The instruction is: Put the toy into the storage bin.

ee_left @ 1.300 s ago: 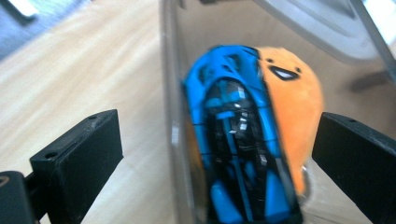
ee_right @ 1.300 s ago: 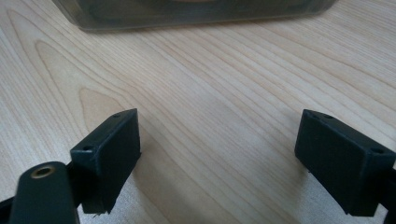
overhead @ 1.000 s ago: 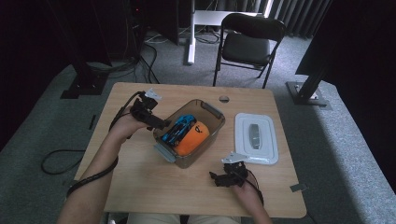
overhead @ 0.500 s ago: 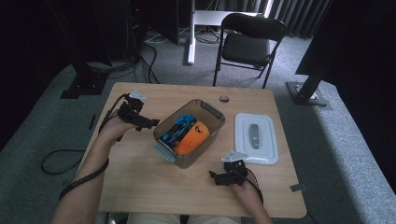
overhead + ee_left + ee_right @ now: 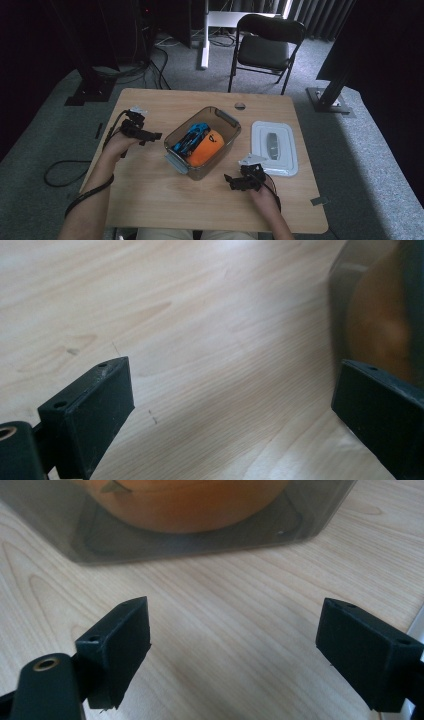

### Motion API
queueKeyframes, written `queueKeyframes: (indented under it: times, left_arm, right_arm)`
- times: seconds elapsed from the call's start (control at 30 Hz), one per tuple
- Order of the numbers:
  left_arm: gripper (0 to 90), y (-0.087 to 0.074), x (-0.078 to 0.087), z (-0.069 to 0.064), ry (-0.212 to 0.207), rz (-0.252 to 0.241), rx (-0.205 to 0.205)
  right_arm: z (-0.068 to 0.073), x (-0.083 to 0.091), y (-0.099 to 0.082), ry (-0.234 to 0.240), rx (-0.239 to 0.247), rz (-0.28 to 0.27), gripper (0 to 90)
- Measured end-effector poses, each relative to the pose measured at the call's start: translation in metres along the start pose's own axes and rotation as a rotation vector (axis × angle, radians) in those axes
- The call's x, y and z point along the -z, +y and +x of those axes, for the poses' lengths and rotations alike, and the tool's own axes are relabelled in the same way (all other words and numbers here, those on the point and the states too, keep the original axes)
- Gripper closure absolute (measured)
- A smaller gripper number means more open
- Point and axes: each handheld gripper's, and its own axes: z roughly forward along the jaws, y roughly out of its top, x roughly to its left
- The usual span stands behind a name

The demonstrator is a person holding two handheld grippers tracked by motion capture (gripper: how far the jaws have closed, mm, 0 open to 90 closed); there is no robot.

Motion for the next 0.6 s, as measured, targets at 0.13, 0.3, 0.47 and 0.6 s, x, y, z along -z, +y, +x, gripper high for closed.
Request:
queueKeyframes:
  times: [0.13,0.3,0.47,0.6]
  left_arm:
    - [4.0,-0.005,-0.012,0.002,-0.013,-0.008,0.012]
    - [4.0,-0.009,-0.028,0.001,-0.016,0.012,0.013]
    - [3.9,-0.013,-0.043,0.001,-0.007,0.018,0.008]
    - [3.9,-0.013,-0.053,-0.002,0.0,0.004,0.0]
  right_arm:
    - [-0.003,-0.002,0.002,0.004,-0.028,-0.011,13.7]
    - [-0.008,-0.007,0.008,-0.008,-0.044,-0.012,13.8]
    - [-0.013,-0.012,0.015,-0.018,-0.041,0.009,13.9]
    - [-0.016,-0.014,0.02,-0.015,-0.062,-0.007,13.8]
